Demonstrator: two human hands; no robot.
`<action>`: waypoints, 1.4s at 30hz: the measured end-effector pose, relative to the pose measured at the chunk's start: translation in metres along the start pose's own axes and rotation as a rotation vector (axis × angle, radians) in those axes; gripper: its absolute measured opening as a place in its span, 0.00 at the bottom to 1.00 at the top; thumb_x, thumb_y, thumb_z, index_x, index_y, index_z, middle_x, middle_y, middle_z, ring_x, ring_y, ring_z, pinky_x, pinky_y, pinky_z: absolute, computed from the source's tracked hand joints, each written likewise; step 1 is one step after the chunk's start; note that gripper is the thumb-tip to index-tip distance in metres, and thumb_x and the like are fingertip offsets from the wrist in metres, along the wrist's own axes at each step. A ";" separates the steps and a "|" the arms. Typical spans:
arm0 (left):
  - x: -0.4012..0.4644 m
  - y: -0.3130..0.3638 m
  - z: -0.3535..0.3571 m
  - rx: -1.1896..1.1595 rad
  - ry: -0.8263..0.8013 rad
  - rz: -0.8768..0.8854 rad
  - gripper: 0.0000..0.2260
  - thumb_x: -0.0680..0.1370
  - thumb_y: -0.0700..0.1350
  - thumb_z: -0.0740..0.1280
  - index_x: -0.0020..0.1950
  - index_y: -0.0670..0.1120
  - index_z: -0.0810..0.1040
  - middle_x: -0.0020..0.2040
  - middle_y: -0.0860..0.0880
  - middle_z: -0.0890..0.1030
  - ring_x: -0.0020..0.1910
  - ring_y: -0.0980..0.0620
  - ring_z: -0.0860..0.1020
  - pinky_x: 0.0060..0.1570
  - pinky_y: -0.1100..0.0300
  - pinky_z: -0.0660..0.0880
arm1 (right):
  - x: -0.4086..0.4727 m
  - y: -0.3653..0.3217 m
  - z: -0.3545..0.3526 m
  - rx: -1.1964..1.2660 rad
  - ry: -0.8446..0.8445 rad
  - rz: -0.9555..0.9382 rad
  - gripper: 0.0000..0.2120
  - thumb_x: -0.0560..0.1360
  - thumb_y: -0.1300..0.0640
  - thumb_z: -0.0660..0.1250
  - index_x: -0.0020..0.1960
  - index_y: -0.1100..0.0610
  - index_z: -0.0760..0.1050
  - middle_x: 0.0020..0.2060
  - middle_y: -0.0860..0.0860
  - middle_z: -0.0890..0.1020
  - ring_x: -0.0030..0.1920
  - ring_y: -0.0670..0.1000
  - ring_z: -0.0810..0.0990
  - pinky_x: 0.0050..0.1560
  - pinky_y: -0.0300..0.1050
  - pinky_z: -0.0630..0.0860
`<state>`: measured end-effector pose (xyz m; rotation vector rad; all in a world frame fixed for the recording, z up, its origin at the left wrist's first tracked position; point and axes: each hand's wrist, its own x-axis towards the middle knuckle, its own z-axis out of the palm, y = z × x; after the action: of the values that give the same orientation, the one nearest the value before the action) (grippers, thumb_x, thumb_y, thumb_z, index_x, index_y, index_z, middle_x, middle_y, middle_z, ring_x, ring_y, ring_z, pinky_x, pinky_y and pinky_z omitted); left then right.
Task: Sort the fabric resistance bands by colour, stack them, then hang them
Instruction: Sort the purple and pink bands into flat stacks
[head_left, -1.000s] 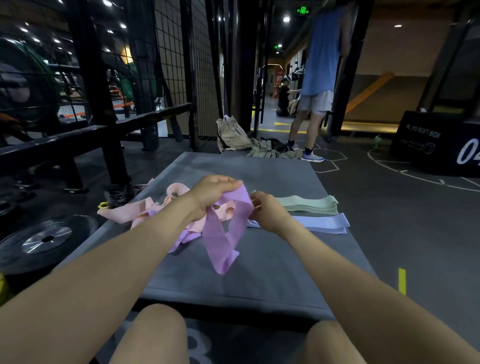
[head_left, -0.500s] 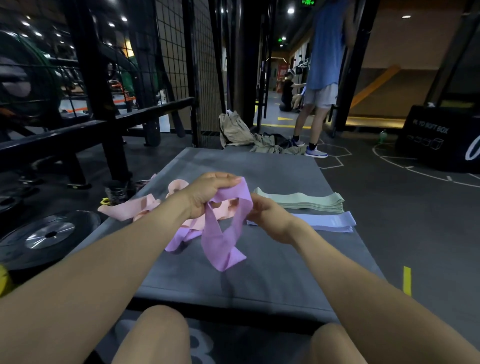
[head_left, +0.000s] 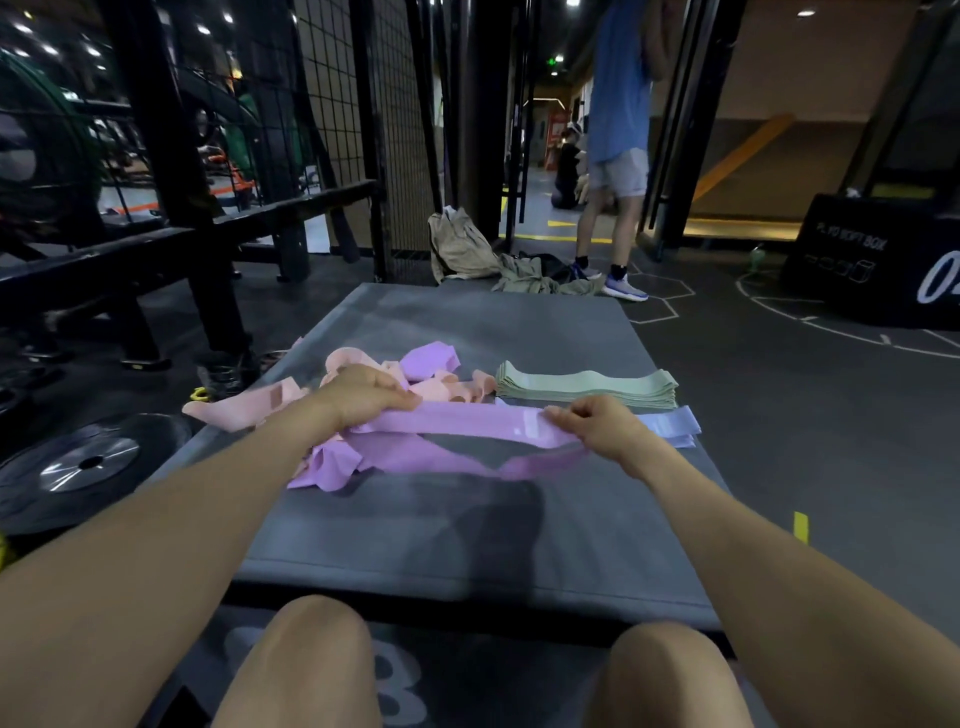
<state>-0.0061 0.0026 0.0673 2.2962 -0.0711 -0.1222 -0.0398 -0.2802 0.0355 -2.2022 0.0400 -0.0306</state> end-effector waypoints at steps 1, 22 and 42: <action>0.001 -0.001 0.002 0.101 -0.028 -0.017 0.17 0.74 0.53 0.70 0.29 0.46 0.73 0.33 0.49 0.71 0.35 0.52 0.69 0.34 0.61 0.63 | 0.001 0.001 -0.001 -0.006 0.027 -0.008 0.23 0.76 0.49 0.66 0.30 0.53 0.58 0.27 0.50 0.60 0.29 0.49 0.57 0.31 0.44 0.53; 0.022 -0.059 0.102 0.097 0.020 0.224 0.11 0.78 0.34 0.57 0.51 0.39 0.79 0.54 0.42 0.80 0.52 0.49 0.75 0.51 0.62 0.68 | -0.005 0.075 0.028 -0.380 0.132 0.246 0.15 0.77 0.52 0.63 0.57 0.61 0.74 0.58 0.62 0.72 0.61 0.62 0.69 0.61 0.48 0.67; 0.000 -0.075 0.112 -0.026 0.047 0.096 0.14 0.75 0.31 0.58 0.47 0.47 0.79 0.57 0.45 0.78 0.54 0.44 0.77 0.57 0.52 0.75 | -0.020 0.065 0.039 -0.199 0.311 0.314 0.09 0.77 0.61 0.60 0.50 0.65 0.76 0.51 0.64 0.80 0.51 0.63 0.78 0.44 0.45 0.70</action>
<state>-0.0181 -0.0305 -0.0627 2.2644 -0.1545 -0.0190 -0.0591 -0.2865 -0.0405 -2.3451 0.5829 -0.2009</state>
